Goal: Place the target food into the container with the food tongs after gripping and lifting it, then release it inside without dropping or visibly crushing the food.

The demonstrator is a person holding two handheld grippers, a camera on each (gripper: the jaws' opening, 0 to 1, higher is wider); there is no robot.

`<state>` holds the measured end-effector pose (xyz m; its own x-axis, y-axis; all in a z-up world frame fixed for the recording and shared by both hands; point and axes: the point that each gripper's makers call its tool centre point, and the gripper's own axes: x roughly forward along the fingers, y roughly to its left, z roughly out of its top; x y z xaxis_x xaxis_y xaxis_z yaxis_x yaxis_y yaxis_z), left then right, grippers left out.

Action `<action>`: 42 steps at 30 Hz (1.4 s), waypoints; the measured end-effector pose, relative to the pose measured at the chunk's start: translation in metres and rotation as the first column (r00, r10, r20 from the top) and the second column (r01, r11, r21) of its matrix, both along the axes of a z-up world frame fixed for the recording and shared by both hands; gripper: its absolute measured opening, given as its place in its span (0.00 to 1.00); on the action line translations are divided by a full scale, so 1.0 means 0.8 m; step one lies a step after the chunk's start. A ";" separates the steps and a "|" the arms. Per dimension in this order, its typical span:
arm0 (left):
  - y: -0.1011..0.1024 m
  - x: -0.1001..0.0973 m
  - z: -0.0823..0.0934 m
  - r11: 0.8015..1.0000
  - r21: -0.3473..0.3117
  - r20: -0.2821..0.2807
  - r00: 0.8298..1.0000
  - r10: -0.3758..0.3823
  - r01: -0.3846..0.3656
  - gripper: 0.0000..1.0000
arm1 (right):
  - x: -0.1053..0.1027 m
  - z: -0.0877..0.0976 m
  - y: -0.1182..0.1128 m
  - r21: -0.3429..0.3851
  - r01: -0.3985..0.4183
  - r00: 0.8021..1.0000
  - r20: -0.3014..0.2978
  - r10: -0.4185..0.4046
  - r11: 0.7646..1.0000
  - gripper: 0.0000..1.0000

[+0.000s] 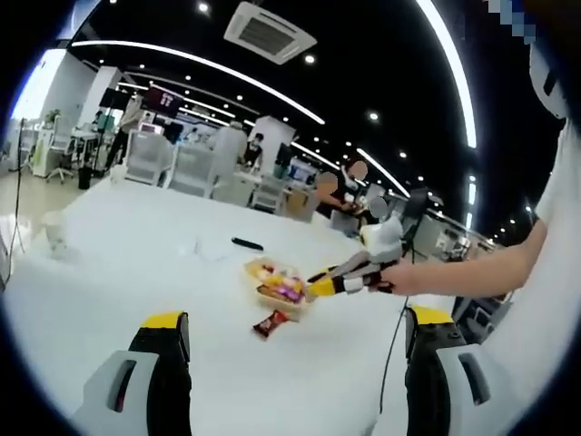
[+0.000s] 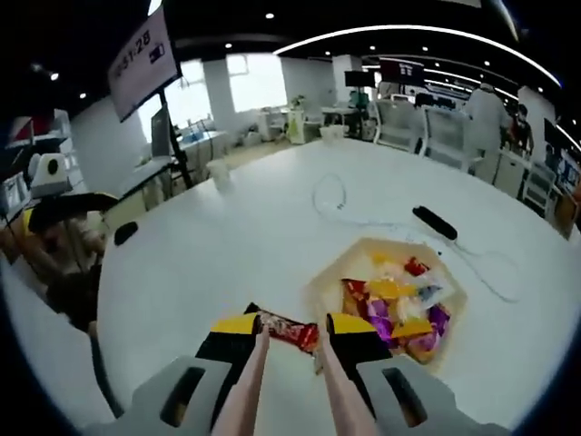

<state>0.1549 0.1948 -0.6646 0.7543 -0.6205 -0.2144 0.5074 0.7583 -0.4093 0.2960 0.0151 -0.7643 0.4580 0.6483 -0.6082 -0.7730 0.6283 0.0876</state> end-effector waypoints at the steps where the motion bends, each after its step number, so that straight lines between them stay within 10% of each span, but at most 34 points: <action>1: 0.001 0.000 -0.001 1.000 -0.001 -0.001 1.000 0.001 -0.001 0.99 | 0.000 0.000 0.000 -0.001 -0.004 1.000 0.000 0.004 1.000 0.28; 42: 0.003 -0.007 -0.006 1.000 -0.013 -0.048 0.999 0.025 -0.025 0.99 | -0.021 -0.028 0.025 -0.084 -0.229 0.973 -0.012 0.228 0.970 0.29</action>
